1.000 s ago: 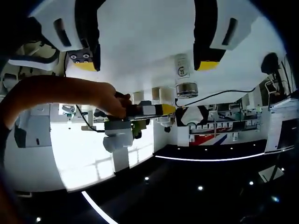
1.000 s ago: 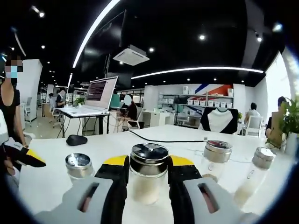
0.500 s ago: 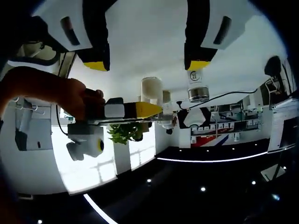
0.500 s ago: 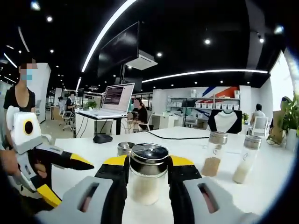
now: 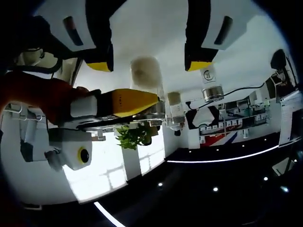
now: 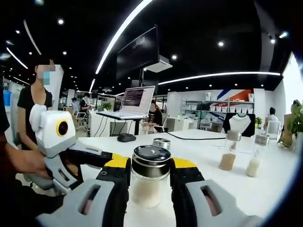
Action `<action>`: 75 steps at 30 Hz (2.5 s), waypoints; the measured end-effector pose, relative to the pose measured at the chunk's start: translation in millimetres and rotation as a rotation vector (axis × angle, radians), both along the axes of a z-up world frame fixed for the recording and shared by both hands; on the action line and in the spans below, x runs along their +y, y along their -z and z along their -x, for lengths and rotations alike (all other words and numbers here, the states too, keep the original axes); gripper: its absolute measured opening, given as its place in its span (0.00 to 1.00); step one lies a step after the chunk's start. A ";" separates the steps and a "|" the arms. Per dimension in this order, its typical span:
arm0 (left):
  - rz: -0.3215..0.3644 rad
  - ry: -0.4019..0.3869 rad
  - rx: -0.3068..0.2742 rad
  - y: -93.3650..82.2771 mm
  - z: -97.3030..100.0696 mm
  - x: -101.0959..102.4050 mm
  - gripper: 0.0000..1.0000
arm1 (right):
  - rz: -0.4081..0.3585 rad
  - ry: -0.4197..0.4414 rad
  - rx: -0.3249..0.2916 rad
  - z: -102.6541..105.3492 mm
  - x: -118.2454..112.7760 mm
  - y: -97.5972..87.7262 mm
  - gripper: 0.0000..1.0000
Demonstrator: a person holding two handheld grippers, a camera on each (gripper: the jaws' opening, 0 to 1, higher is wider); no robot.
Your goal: Rotate the seasoning bottle until the label or dispensing opening points toward the visible target arrow and the bottle remains upright within the marked orientation range
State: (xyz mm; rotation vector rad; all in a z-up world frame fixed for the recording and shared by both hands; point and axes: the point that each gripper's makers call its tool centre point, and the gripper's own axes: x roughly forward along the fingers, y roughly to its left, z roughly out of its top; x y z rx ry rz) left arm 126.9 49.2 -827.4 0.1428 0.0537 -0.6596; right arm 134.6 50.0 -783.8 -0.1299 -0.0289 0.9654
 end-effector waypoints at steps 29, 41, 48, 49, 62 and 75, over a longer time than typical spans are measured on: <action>-0.019 -0.128 -0.120 -13.8 9.3 -1.3 0.34 | -0.165 0.079 -0.034 21.0 15.7 -6.9 0.33; 0.022 0.129 -0.117 -16.5 20.3 -14.6 0.37 | -0.090 -0.187 -0.070 44.6 18.8 -10.1 0.33; 0.041 0.069 -0.129 -23.0 18.3 -10.8 0.36 | -0.210 -0.193 0.009 41.4 13.1 -17.2 0.33; 0.012 -0.011 -0.149 -22.3 11.7 -3.9 0.36 | -0.213 -0.138 0.003 34.8 12.3 -16.1 0.32; -0.010 -0.054 -0.148 -18.0 8.2 -6.5 0.37 | -0.284 0.001 0.083 20.8 4.9 -10.9 0.31; 0.046 0.129 -0.135 -23.1 22.4 -5.3 0.35 | -0.125 -0.225 -0.107 51.0 14.1 -19.3 0.31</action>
